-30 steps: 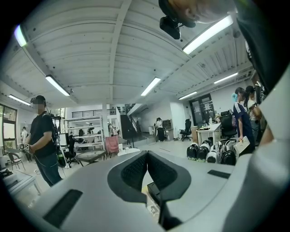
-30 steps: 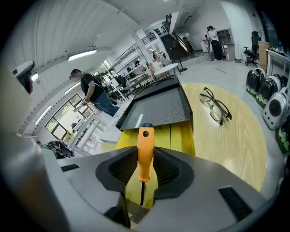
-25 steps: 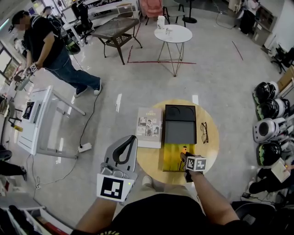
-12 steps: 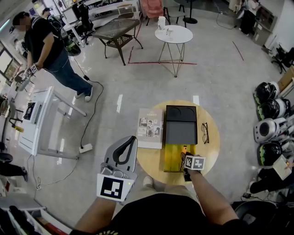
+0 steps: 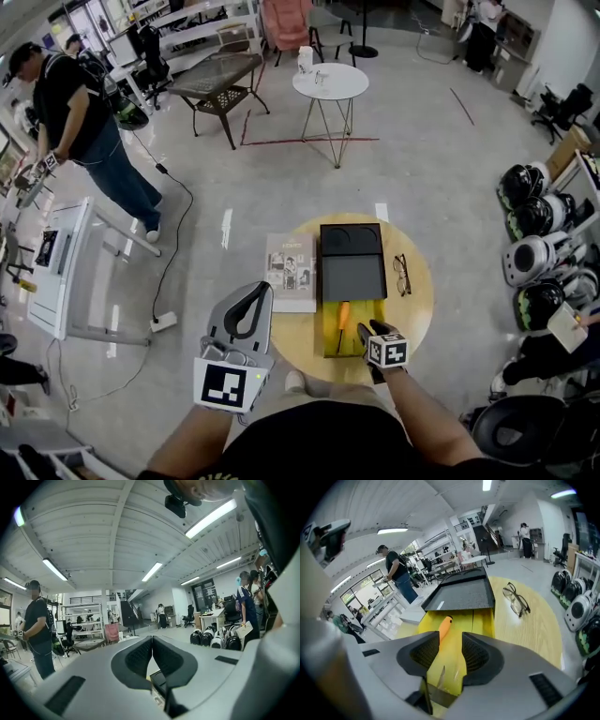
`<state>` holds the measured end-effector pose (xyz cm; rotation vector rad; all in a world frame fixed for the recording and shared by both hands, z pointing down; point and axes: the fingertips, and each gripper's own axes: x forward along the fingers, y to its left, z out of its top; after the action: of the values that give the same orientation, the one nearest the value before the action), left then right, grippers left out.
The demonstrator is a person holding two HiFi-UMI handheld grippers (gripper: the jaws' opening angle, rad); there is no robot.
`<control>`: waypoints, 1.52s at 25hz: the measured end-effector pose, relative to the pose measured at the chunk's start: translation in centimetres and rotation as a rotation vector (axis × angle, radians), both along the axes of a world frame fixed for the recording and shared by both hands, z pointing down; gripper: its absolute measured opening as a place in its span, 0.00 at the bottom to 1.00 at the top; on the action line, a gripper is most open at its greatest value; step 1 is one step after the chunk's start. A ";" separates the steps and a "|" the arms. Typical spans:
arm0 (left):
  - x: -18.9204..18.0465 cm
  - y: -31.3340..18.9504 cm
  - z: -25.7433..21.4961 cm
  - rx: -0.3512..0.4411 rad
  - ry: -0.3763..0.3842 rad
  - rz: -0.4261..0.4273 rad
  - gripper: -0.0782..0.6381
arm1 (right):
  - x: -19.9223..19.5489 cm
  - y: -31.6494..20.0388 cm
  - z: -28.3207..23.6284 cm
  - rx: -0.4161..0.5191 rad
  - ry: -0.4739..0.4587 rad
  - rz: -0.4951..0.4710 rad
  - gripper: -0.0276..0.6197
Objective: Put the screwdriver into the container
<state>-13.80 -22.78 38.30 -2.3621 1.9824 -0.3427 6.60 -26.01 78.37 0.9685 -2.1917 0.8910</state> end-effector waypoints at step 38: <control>1.1 0.9 -1.8 0.092 0.199 0.092 0.13 | 2.3 2.6 -32.2 0.653 -0.139 -0.009 0.06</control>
<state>-12.71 -21.85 36.45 -2.5049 1.9101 -0.0130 8.89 -23.46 46.18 1.2066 -2.6696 0.2234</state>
